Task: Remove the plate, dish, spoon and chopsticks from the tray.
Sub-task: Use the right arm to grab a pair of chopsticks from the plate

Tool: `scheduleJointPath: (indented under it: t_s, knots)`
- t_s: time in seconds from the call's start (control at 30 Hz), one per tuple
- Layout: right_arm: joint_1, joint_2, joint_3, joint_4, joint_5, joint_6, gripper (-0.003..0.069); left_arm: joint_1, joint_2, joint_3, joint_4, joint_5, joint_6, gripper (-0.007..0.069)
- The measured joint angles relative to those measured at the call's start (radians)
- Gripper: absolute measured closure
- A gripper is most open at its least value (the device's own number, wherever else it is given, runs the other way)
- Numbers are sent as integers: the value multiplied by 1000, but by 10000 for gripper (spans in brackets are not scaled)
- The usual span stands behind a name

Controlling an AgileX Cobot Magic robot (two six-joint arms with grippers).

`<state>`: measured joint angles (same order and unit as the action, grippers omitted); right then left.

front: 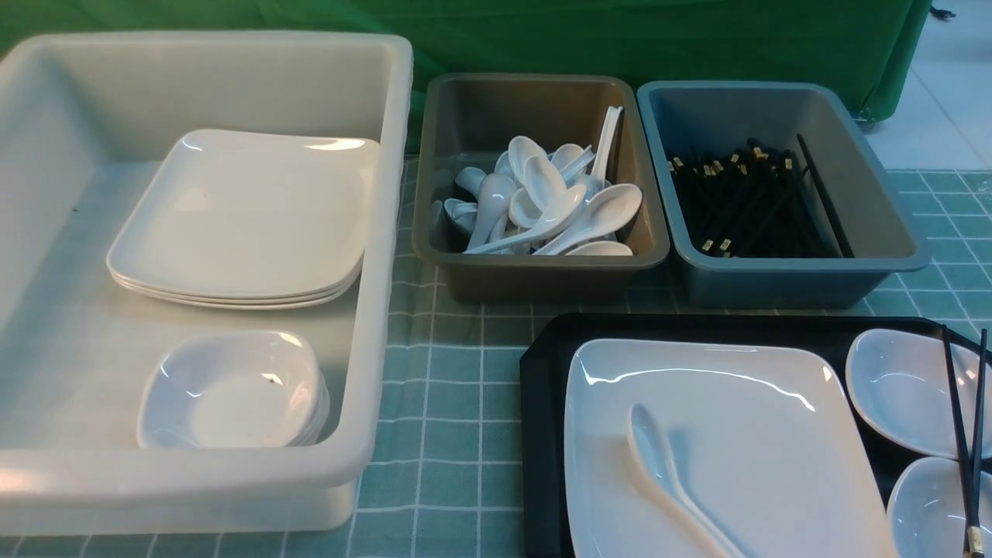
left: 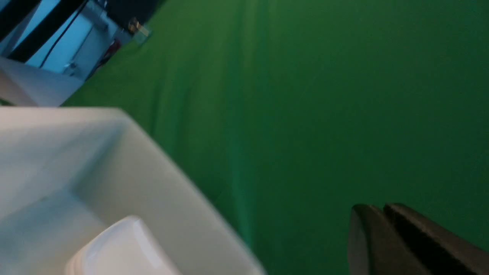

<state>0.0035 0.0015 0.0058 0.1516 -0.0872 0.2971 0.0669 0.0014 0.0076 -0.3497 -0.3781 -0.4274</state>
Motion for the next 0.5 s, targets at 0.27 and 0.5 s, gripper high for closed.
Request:
scheduleJointPath:
  t_s: [0.27,0.5]
  knots:
    - [-1,0,0,30,-158,87,425,0,55,-300,228,158,-251,608]
    - [16,46,-145,28,45,59,567,0,394,-764,284,890,143,608]
